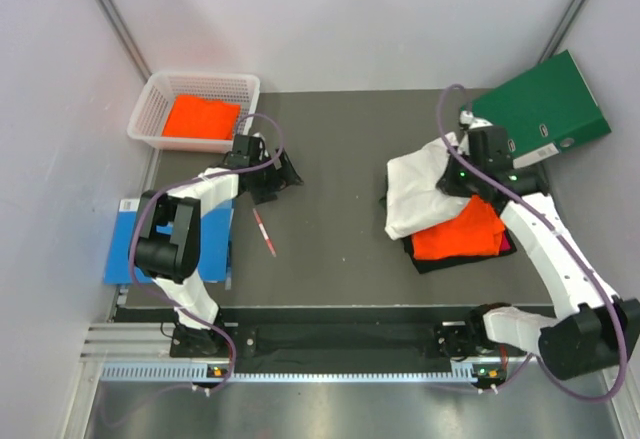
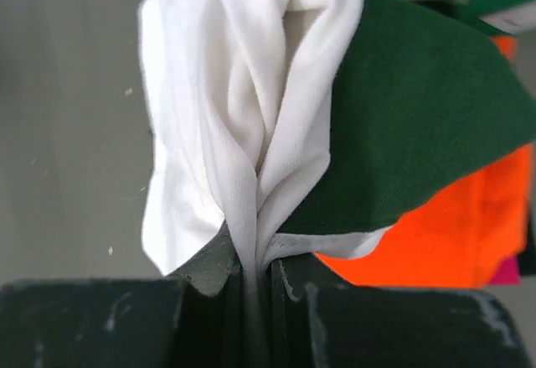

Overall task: Fold and stack the t-shirts
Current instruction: Neatly place the folded tshirt to the corner

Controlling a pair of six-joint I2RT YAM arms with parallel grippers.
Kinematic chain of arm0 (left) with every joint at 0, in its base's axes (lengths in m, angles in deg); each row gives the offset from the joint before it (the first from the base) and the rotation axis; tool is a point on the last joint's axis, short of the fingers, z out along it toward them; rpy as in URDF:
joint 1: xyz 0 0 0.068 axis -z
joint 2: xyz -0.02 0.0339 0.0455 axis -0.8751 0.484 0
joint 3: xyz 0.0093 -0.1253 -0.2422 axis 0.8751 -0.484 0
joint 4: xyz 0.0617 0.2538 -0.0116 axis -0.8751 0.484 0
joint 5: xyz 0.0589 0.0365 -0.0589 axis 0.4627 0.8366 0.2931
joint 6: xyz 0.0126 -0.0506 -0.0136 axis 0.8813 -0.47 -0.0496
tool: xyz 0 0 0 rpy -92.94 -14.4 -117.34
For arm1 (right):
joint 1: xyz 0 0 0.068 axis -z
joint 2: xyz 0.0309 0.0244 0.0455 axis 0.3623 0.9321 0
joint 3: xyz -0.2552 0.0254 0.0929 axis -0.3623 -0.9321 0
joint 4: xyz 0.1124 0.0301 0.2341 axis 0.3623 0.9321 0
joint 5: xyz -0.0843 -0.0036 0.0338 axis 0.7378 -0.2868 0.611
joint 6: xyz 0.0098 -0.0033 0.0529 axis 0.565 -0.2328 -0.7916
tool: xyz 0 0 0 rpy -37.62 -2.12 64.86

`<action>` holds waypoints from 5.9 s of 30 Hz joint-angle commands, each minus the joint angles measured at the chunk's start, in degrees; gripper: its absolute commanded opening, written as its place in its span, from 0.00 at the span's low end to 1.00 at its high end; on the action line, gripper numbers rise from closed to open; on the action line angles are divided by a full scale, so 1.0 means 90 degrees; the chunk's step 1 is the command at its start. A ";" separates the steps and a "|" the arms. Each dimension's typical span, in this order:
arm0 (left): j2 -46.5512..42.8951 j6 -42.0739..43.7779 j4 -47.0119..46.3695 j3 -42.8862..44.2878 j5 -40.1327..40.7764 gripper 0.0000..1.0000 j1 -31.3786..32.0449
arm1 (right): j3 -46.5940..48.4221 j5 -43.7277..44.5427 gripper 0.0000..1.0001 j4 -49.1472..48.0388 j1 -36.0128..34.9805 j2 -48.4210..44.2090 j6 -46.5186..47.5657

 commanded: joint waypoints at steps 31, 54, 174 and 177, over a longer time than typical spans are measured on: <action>0.0106 0.0087 -0.0604 0.0673 -0.0179 0.99 0.1973 | -0.1262 0.1386 1.00 -0.0154 0.2319 -0.1198 -0.0243; 0.1171 -0.0626 -0.1816 0.2110 -0.0775 0.63 0.4230 | -0.1506 -0.0616 1.00 -0.2088 0.2319 -0.0438 -0.0214; -0.0509 0.0965 0.0958 0.0958 0.1150 0.99 0.2864 | -0.3722 -0.5753 0.00 -0.7618 0.0874 0.0763 -0.2881; -0.0499 0.0975 0.0938 0.0899 0.1101 0.99 0.2746 | -0.3830 -0.5558 0.00 -0.6917 0.0884 0.1036 -0.2550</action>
